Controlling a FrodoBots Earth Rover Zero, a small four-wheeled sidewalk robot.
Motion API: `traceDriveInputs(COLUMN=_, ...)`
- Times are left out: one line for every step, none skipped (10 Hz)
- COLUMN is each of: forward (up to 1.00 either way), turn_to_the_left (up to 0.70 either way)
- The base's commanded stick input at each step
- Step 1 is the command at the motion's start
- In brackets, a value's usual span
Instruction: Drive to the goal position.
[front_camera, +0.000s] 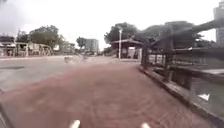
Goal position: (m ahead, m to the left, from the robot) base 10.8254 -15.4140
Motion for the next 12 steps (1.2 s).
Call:
traceDriveInputs(forward=0.70, turn_to_the_left=0.00)
traceDriveInputs(forward=0.70, turn_to_the_left=0.00)
traceDriveInputs(forward=0.70, turn_to_the_left=0.00)
traceDriveInputs(forward=0.70, turn_to_the_left=0.00)
traceDriveInputs(forward=0.70, turn_to_the_left=0.00)
traceDriveInputs(forward=0.70, turn_to_the_left=0.00)
traceDriveInputs(forward=0.70, turn_to_the_left=0.00)
traceDriveInputs(forward=0.70, turn_to_the_left=0.00)
traceDriveInputs(forward=0.70, turn_to_the_left=0.00)
traceDriveInputs(forward=0.70, turn_to_the_left=0.00)
traceDriveInputs(forward=0.70, turn_to_the_left=0.00)
traceDriveInputs(forward=0.70, turn_to_the_left=0.00)
